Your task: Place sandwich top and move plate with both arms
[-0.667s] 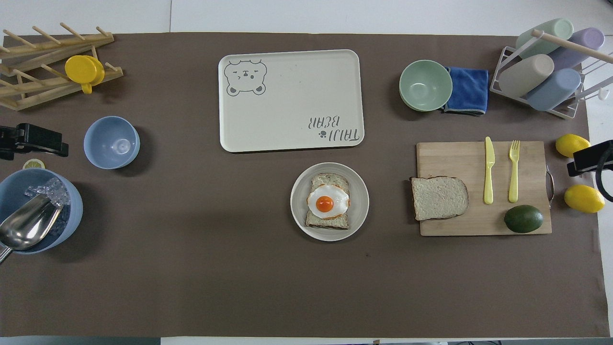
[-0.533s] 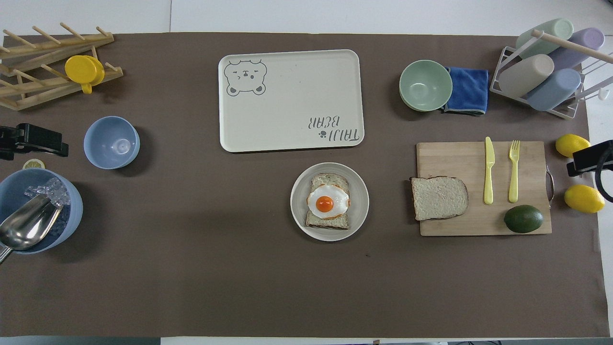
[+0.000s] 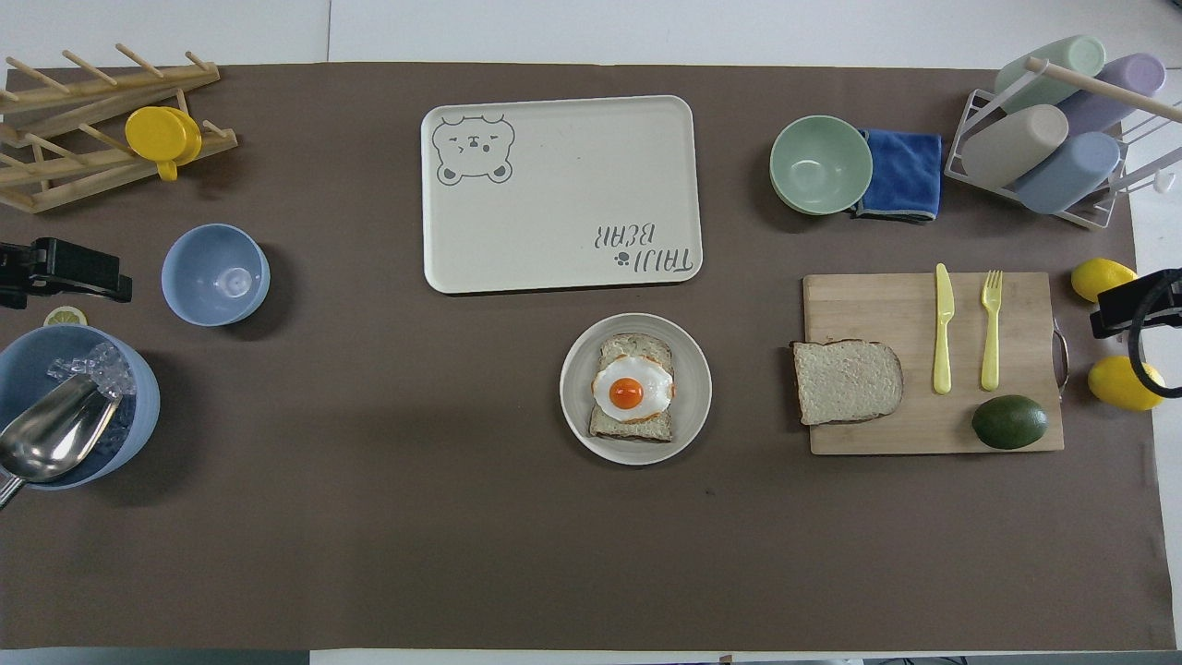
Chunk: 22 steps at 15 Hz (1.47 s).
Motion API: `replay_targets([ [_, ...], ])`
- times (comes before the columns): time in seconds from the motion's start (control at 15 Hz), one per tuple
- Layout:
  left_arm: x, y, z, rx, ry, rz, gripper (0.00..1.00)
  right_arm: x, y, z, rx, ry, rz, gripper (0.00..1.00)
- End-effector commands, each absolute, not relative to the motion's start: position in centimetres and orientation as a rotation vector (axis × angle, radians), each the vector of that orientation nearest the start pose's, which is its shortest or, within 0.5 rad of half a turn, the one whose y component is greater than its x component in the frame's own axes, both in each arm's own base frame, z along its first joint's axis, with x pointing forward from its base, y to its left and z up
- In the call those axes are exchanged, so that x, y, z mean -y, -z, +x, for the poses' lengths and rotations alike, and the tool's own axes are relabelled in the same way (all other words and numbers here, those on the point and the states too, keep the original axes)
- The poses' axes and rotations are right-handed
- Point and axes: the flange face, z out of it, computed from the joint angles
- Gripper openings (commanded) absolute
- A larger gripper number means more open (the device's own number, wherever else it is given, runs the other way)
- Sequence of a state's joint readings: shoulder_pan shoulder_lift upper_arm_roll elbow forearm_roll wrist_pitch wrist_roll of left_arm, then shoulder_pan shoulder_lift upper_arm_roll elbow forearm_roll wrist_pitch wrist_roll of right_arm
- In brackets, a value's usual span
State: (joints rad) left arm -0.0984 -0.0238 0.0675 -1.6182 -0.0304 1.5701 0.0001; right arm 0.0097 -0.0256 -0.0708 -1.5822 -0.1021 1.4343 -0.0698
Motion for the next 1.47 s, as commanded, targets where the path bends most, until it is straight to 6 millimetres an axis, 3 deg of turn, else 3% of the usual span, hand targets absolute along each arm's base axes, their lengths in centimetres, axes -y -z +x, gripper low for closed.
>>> replay_targets([
  [0.0,1.8,-61.9,54.1,-0.051,-0.046,-3.155,1.0,-1.8,-60.6,53.4,0.165,-0.185,-3.378,1.0],
  [0.2,1.6,-61.9,54.1,-0.046,-0.046,-3.155,1.0,-8.9,-57.3,53.8,0.254,-0.147,-3.507,1.0],
  [0.4,1.8,-61.9,54.1,-0.051,-0.046,-3.155,1.0,-14.2,-52.1,55.3,0.212,-0.139,-3.527,1.0],
  [0.53,1.8,-61.9,54.1,-0.051,-0.049,-3.155,1.0,-17.0,-47.8,54.9,0.156,-0.118,-3.534,1.0],
  [0.67,1.6,-61.9,54.1,-0.046,-0.046,-3.155,1.0,-17.1,-42.3,53.2,0.113,-0.101,-3.519,1.0],
  [0.73,1.8,-61.9,54.1,-0.051,-0.046,-3.155,1.0,-16.7,-41.1,52.5,0.114,-0.083,-3.508,1.0],
  [0.93,1.8,-61.9,54.1,-0.051,-0.046,-3.155,1.0,-15.8,-38.5,50.7,0.112,-0.083,-3.47,1.0],
  [1.4,1.6,-61.9,54.1,-0.046,-0.046,-3.155,1.0,-14.9,-33.8,49.7,0.095,-0.1,-3.42,1.0],
])
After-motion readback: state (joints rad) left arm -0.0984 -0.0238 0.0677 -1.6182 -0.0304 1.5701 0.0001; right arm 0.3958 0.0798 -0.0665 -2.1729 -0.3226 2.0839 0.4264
